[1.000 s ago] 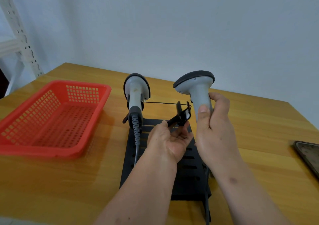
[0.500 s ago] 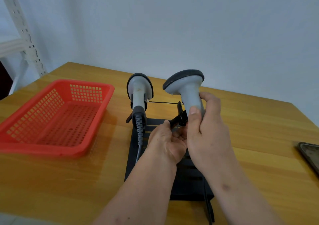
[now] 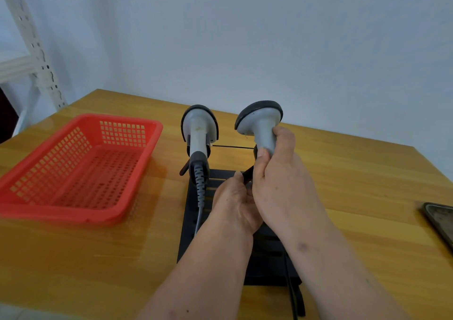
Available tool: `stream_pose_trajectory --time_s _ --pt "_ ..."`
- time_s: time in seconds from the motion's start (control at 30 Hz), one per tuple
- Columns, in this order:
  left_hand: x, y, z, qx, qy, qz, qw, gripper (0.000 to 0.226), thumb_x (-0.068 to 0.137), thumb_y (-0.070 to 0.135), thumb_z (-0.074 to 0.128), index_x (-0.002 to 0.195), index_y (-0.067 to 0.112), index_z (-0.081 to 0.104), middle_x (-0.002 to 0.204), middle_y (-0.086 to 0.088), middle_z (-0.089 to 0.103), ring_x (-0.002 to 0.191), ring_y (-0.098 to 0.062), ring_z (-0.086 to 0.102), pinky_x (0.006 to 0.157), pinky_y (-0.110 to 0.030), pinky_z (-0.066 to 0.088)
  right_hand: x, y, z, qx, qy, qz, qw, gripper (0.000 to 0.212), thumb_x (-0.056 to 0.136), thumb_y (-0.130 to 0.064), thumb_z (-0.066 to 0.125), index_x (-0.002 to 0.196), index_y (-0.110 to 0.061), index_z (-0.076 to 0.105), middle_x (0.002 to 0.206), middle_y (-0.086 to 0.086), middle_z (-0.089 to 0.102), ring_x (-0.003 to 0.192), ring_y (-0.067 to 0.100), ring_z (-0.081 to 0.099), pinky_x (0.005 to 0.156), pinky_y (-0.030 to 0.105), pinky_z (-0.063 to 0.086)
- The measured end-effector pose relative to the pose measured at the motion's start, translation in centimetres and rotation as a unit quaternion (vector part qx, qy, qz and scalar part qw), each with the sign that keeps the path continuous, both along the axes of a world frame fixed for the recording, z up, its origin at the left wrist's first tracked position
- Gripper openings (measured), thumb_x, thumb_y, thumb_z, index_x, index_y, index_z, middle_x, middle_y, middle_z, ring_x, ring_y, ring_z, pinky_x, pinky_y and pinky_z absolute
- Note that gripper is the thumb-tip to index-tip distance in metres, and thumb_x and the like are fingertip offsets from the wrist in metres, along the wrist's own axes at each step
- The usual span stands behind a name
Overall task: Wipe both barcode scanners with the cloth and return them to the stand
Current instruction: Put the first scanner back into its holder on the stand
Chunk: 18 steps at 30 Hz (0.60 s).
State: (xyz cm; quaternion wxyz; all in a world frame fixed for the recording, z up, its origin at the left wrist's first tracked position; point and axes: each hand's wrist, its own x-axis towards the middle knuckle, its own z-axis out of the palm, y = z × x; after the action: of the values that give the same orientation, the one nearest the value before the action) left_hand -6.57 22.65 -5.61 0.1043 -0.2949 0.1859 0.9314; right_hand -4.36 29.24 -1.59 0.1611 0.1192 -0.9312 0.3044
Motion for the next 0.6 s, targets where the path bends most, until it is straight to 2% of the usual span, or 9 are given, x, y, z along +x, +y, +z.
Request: stream_pose_trajectory --time_s 0.07,0.13,0.2,0.3,0.43,0.5,0.6 --pt "-0.2 -0.1 0.0 -0.010 -0.005 -0.001 1.000 0.025 0.094 0.029 0.059 0.101 0.005 0.061 0.053 -0.005 0.061 0.046 -0.018 0.058 0.044 -0.022 0.050 0.0 -0.1 0.2 0.027 -0.007 -0.004 1.000 0.040 0.102 -0.034 0.030 0.139 -0.028 0.018 0.087 0.003 0.052 0.067 0.018 0.054 0.051 0.030 0.036" --pt "-0.3 -0.1 -0.1 -0.009 -0.009 -0.009 1.000 0.022 0.094 0.028 0.059 0.098 0.007 0.062 0.059 -0.005 0.059 0.052 -0.017 0.056 0.048 -0.023 0.048 -0.1 0.0 0.3 0.046 -0.026 -0.012 0.999 0.039 0.102 -0.034 0.031 0.136 -0.033 0.012 0.090 0.005 0.050 0.068 0.021 0.054 0.052 0.032 0.036" --pt "-0.4 0.1 -0.2 0.001 -0.010 -0.018 1.000 0.021 0.095 0.028 0.058 0.095 0.007 0.063 0.063 -0.005 0.060 0.055 -0.018 0.057 0.049 -0.023 0.049 -0.5 0.3 0.2 0.061 -0.055 -0.023 0.996 0.040 0.102 -0.033 0.032 0.135 -0.035 0.010 0.090 0.005 0.047 0.065 0.018 0.049 0.049 0.030 0.032" --pt "0.0 0.5 -0.1 0.005 -0.006 -0.037 0.999 0.029 0.099 0.028 0.049 0.100 0.005 0.066 0.074 -0.010 0.069 0.064 -0.025 0.066 0.048 -0.029 0.057 -0.8 0.9 -0.4 0.050 -0.104 -0.034 0.993 0.041 0.103 -0.033 0.033 0.139 -0.029 0.016 0.084 0.004 0.052 0.065 0.016 0.051 0.049 0.030 0.032" --pt "0.3 0.7 -0.2 0.004 -0.003 -0.038 0.999 0.035 0.099 0.032 0.046 0.105 0.005 0.067 0.076 -0.013 0.074 0.066 -0.027 0.071 0.049 -0.032 0.057 -0.6 1.3 -0.6 0.033 -0.112 -0.018 0.993 0.040 0.103 -0.035 0.033 0.139 -0.028 0.019 0.082 0.005 0.056 0.067 0.020 0.056 0.051 0.031 0.034" --pt "0.4 0.6 -0.3 0.000 -0.004 -0.039 0.999 0.034 0.098 0.033 0.047 0.108 0.006 0.067 0.084 -0.013 0.076 0.075 -0.028 0.073 0.055 -0.033 0.057 -0.6 1.2 -0.3 0.030 -0.129 -0.001 0.991 0.039 0.103 -0.037 0.032 0.138 -0.029 0.019 0.077 0.002 0.056 0.063 0.016 0.054 0.049 0.029 0.032" --pt "0.3 0.5 -0.6 -0.014 -0.006 -0.028 0.999 0.032 0.097 0.032 0.049 0.114 0.010 0.066 0.097 -0.013 0.075 0.091 -0.030 0.072 0.073 -0.038 0.057 -0.7 1.1 0.3 0.040 -0.145 0.016 0.988 0.039 0.103 -0.038 0.033 0.138 -0.028 0.019 0.074 0.000 0.054 0.060 0.014 0.052 0.048 0.028 0.032"
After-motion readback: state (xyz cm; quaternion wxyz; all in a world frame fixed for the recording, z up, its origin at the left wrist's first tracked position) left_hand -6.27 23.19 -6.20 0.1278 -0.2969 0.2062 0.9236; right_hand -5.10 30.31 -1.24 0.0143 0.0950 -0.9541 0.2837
